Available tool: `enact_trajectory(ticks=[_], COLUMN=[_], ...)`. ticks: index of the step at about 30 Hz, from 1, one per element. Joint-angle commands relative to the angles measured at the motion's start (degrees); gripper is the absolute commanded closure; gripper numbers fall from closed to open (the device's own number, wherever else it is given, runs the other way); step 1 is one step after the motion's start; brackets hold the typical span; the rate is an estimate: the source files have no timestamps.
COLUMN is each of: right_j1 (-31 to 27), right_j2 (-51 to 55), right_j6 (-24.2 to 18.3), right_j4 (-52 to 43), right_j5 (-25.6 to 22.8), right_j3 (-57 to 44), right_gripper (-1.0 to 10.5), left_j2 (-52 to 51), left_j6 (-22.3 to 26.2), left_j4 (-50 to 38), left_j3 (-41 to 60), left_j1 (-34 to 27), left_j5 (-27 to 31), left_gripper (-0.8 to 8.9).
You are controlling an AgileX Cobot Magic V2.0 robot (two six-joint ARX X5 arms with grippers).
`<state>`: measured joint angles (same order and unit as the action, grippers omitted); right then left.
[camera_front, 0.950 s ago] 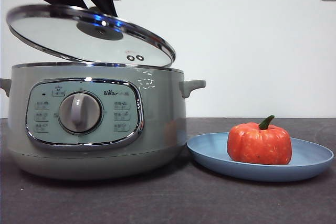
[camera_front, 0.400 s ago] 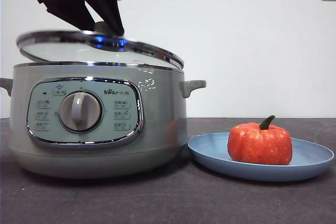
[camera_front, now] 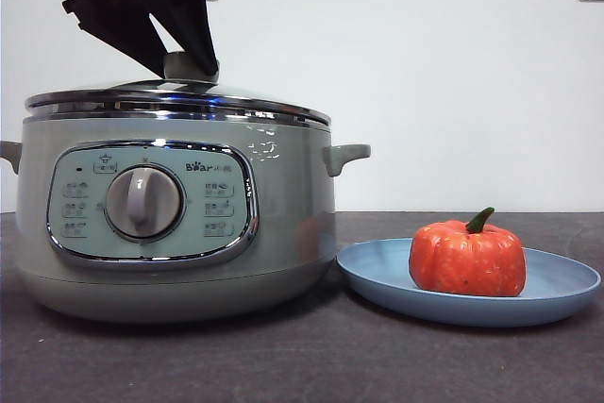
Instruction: Take the pumpkin out from the steamer,put the pumpkin in the blue plate,close the lid
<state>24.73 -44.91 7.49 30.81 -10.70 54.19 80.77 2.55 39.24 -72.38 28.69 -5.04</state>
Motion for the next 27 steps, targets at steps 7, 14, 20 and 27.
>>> enact_trajectory(ticks=[7, 14, 20, 27], right_j1=[-0.02, -0.02, 0.04, 0.04], right_j2=[0.02, 0.02, 0.07, 0.04], right_j6=[-0.48, -0.48, -0.48, -0.50], right_j4=[-0.26, -0.26, -0.09, 2.19], right_j5=[-0.20, -0.15, 0.24, 0.94], right_j3=[-0.35, -0.35, -0.35, -0.35], right_gripper=[3.5, 3.5, 3.5, 3.5], left_j2=[0.07, 0.02, -2.05, -10.16], left_j6=[0.52, 0.39, -0.85, -1.44], left_j4=[-1.27, -0.48, 0.31, 3.04], left_j3=[-0.57, -0.59, -1.27, -1.27], left_j1=[0.17, 0.17, 0.13, 0.13], left_j5=[0.33, 0.39, 0.50, 0.46], left_gripper=[3.65, 3.65, 3.74, 3.78])
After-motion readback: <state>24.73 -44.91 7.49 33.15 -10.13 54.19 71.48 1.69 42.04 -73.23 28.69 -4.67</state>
